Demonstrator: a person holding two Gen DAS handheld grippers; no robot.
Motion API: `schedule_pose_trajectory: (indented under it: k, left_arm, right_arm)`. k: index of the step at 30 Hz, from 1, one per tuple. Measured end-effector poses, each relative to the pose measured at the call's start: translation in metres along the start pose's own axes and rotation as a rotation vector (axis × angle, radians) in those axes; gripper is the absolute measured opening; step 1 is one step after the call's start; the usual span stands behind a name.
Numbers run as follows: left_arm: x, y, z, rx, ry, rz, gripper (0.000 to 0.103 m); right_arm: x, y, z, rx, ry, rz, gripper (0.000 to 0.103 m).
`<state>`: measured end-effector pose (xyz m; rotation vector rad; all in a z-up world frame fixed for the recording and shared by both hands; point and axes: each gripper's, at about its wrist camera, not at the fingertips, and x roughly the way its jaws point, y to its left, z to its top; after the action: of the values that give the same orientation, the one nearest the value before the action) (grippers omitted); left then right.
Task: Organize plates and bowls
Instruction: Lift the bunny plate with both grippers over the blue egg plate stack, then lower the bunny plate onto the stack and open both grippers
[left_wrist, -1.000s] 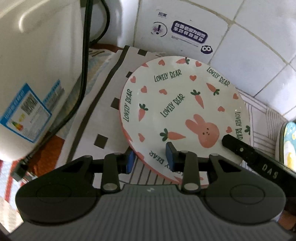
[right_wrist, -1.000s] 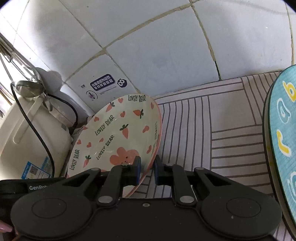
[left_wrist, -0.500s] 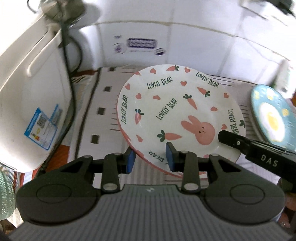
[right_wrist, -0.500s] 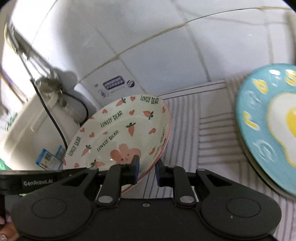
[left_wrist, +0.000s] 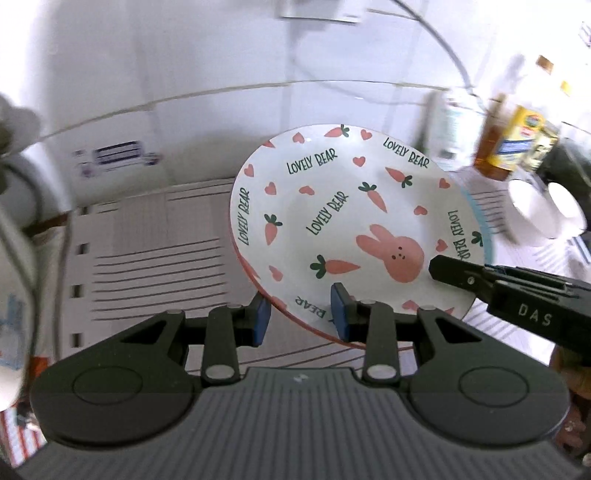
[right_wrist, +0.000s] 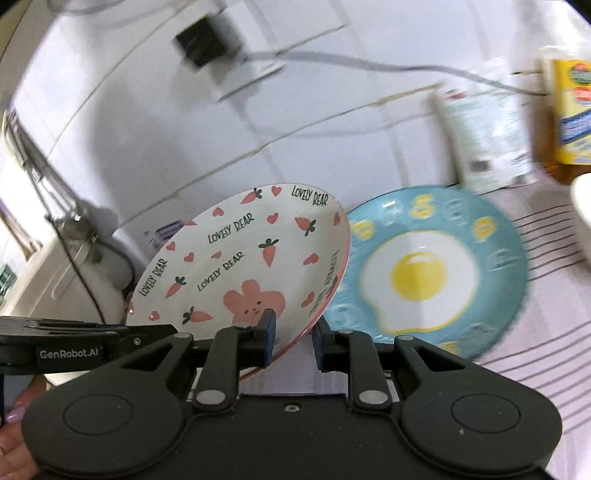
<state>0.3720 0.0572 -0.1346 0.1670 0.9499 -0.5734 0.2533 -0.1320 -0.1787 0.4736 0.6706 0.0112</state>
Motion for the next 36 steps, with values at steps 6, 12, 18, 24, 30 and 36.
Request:
schedule_pose_trajectory:
  k: [6, 12, 18, 24, 30, 36]
  left_arm:
    - [0.015, -0.033, 0.004, 0.028, 0.038, -0.068, 0.033]
    - [0.033, -0.053, 0.01, 0.03, 0.1, -0.104, 0.033]
    - [0.051, -0.067, 0.015, 0.037, 0.148, -0.089, 0.033]
    - [0.064, -0.069, 0.023, -0.004, 0.213, -0.084, 0.033]
    - [0.069, -0.073, 0.031, -0.029, 0.262, -0.077, 0.033]
    - [0.072, -0.079, 0.034, -0.008, 0.292, -0.044, 0.033]
  right_arm:
    - [-0.026, -0.033, 0.003, 0.026, -0.025, -0.065, 0.025]
    - [-0.03, -0.065, 0.005, 0.07, -0.001, -0.09, 0.025]
    - [-0.025, -0.085, 0.005, 0.058, 0.048, -0.118, 0.025]
    - [-0.019, -0.091, 0.013, 0.032, 0.086, -0.136, 0.025]
    - [-0.017, -0.101, 0.018, 0.054, 0.1, -0.133, 0.025]
    - [-0.013, -0.1, 0.015, 0.005, 0.133, -0.174, 0.026]
